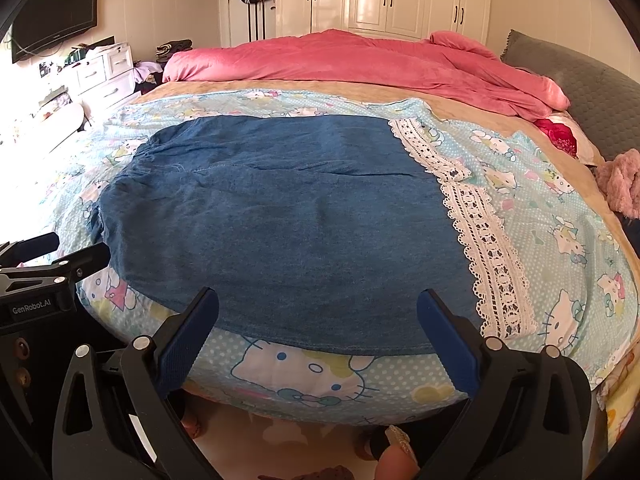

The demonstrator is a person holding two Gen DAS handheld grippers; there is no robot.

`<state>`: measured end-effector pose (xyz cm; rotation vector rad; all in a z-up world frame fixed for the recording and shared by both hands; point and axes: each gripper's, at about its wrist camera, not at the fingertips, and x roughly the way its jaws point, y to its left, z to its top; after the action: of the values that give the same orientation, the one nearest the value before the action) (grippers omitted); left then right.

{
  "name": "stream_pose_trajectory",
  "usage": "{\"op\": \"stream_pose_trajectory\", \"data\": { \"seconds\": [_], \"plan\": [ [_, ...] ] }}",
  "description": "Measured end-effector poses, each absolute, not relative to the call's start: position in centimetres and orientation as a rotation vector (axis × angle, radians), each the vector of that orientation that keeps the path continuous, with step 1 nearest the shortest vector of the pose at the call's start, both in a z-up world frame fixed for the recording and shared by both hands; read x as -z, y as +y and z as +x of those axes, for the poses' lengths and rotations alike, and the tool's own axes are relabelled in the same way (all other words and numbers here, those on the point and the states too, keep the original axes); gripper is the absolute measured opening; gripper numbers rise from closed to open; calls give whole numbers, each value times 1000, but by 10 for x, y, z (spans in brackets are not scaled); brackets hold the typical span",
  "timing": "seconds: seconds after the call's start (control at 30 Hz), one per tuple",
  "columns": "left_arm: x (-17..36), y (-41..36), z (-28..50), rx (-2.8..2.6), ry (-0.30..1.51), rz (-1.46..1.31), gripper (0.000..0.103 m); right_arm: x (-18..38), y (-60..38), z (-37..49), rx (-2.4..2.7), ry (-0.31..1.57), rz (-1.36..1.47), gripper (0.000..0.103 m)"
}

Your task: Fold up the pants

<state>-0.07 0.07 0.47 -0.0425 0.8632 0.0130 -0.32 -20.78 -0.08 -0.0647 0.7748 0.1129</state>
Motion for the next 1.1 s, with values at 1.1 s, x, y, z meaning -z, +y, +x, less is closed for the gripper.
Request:
{"op": "stream_pose_trajectory", "data": {
  "seconds": [1.1],
  "plan": [
    [-3, 7, 18, -13, 868, -47, 94, -7, -207, 17, -131, 776, -71, 99]
  ]
}}
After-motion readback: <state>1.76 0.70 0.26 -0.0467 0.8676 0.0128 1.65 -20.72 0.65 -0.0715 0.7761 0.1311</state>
